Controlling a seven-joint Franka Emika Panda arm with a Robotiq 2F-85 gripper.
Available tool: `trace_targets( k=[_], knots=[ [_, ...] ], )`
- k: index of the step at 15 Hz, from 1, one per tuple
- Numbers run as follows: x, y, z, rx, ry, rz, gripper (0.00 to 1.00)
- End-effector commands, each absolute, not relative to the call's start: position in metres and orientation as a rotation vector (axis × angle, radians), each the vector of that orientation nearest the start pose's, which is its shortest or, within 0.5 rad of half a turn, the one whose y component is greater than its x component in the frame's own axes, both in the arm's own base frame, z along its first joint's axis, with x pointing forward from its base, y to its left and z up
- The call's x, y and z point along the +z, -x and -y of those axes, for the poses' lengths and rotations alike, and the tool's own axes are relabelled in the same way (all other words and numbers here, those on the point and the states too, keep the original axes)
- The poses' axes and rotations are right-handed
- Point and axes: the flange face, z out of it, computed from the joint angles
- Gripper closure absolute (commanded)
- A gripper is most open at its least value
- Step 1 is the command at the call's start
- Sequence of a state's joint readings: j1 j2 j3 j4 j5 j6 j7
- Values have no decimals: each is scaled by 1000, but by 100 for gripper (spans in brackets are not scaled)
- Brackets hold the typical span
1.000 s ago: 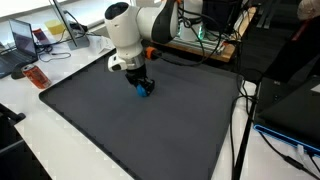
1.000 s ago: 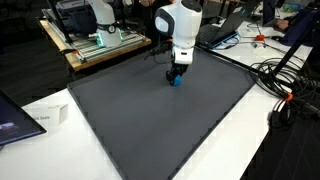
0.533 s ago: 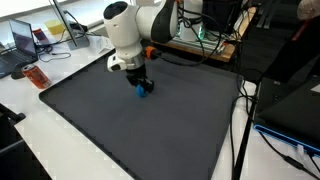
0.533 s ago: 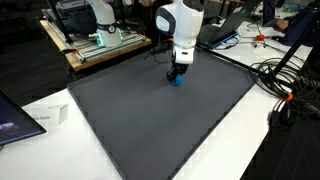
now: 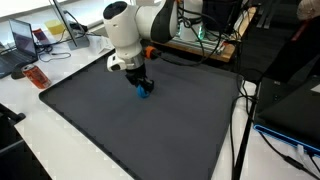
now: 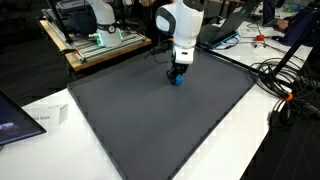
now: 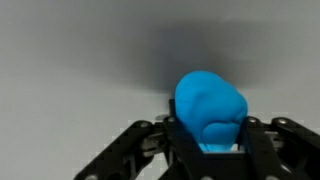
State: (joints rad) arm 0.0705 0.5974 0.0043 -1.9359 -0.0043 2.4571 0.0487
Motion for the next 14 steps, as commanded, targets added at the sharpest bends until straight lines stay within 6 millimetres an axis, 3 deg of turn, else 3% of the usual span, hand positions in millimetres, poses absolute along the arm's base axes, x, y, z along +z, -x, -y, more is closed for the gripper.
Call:
trace_targets(
  k=[1, 5, 14],
  knots=[
    [175, -613, -45, 139, 3164, 27, 27],
    [181, -610, -42, 158, 3168, 24, 1],
    [226, -603, -46, 160, 3219, 24, 0]
  ],
)
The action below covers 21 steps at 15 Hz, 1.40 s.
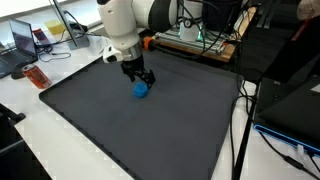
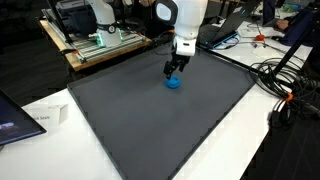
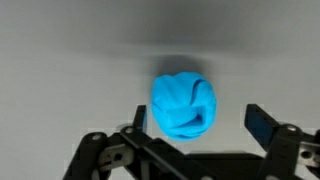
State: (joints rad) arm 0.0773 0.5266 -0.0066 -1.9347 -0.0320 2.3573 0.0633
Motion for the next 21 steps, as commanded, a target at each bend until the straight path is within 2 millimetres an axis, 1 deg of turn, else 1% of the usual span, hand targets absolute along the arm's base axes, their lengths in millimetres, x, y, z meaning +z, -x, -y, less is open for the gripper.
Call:
trace_targets(
  k=[1, 6, 8, 11, 12, 13, 20, 21],
  knots=[
    [232, -603, -47, 149, 3235, 7, 0],
    [261, -600, -59, 205, 3244, -40, 0],
    [272, -599, -63, 238, 3254, -91, 0],
    [287, -599, -68, 239, 3219, -143, 0],
    [274, -601, -66, 234, 3226, -98, 0],
    [277, -601, -66, 227, 3225, -99, 0],
    [273, -601, -66, 238, 3226, -100, 0],
    [279, -606, -68, 232, 3220, -112, 0]
  ],
)
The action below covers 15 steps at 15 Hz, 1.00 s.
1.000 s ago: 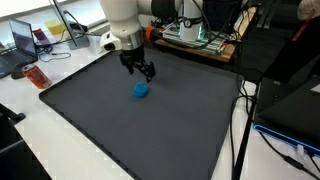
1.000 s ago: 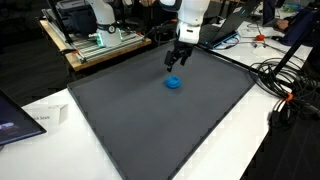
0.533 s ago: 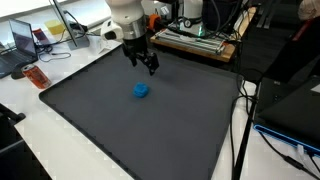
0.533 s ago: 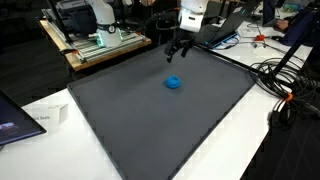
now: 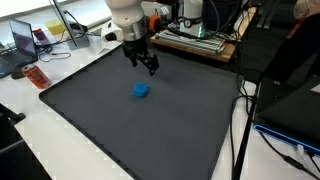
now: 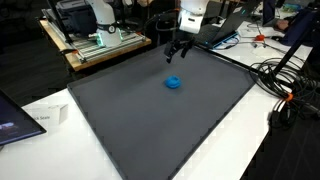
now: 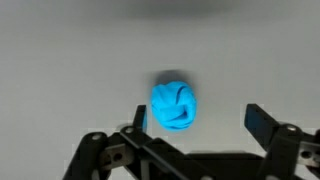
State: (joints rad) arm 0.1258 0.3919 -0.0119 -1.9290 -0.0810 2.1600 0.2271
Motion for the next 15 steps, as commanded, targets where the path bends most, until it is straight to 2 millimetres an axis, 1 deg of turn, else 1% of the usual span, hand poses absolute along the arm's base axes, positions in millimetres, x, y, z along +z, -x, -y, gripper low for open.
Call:
trace_targets(
  k=[1, 3, 7, 12, 15],
  knots=[
    [283, -609, -70, 241, 3216, -126, 0],
    [293, -616, -75, 272, 3190, -174, 0],
    [309, -630, -79, 405, 3156, -401, 0],
    [321, -660, -83, 525, 3100, -700, 0],
    [321, -681, -78, 560, 3061, -873, 0]
  ],
)
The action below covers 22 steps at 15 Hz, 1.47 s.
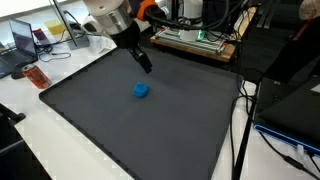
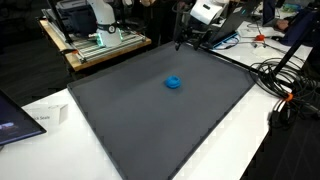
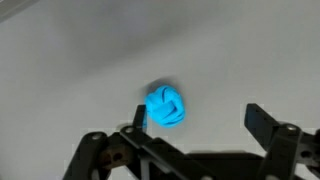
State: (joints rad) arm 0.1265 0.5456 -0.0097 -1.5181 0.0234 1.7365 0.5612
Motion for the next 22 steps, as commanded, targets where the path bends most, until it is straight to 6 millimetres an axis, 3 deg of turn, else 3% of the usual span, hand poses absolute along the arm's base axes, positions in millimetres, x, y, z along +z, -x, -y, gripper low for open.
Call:
trace_targets(
  k=[1, 9, 22],
  knots=[
    [321, -687, -77, 568, 3043, -930, 0],
    [303, -719, -72, 749, 2928, -1300, 0],
    [257, -730, -68, 911, 2668, -1837, 0]
  ],
)
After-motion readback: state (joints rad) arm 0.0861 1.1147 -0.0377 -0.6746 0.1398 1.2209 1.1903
